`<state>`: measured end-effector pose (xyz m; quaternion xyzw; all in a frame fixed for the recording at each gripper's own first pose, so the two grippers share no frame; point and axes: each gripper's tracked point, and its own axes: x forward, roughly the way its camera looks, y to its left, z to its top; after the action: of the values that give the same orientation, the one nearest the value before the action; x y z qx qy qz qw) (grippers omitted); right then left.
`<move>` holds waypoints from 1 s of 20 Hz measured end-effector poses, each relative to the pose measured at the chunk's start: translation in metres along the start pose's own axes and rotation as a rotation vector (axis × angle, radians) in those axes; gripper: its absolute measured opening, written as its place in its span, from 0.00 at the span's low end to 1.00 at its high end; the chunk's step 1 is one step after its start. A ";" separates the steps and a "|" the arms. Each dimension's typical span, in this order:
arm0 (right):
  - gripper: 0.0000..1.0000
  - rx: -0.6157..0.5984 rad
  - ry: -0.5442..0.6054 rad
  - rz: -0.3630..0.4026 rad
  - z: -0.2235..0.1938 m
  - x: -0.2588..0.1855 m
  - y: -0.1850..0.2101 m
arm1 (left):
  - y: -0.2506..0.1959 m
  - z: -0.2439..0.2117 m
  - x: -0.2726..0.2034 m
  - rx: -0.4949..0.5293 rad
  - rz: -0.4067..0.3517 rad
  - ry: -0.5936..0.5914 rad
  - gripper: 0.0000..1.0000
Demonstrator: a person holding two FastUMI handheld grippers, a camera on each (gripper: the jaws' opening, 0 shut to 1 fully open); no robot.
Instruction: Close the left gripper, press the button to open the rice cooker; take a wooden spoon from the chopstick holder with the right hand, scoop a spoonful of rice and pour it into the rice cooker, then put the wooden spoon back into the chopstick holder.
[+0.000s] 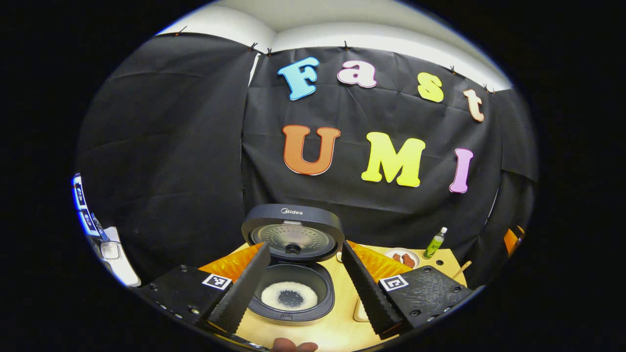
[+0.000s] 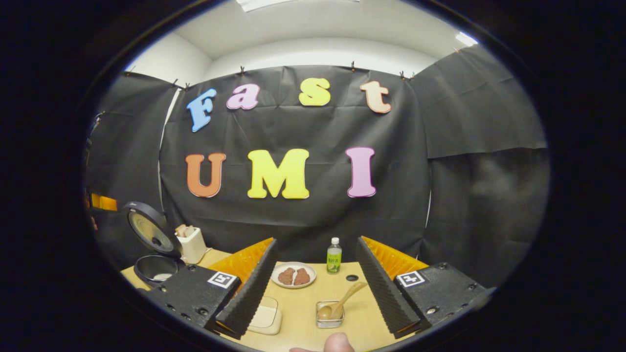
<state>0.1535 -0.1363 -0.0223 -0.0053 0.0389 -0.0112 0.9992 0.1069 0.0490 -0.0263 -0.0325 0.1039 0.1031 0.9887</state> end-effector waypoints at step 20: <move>0.94 0.193 0.412 0.016 -0.215 0.130 -0.075 | -0.087 -0.015 0.006 0.041 -0.011 0.006 0.95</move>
<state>0.2651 -0.2164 -0.2458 0.0928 0.2409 -0.0076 0.9661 0.1281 -0.0360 -0.0387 -0.0132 0.1087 0.0953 0.9894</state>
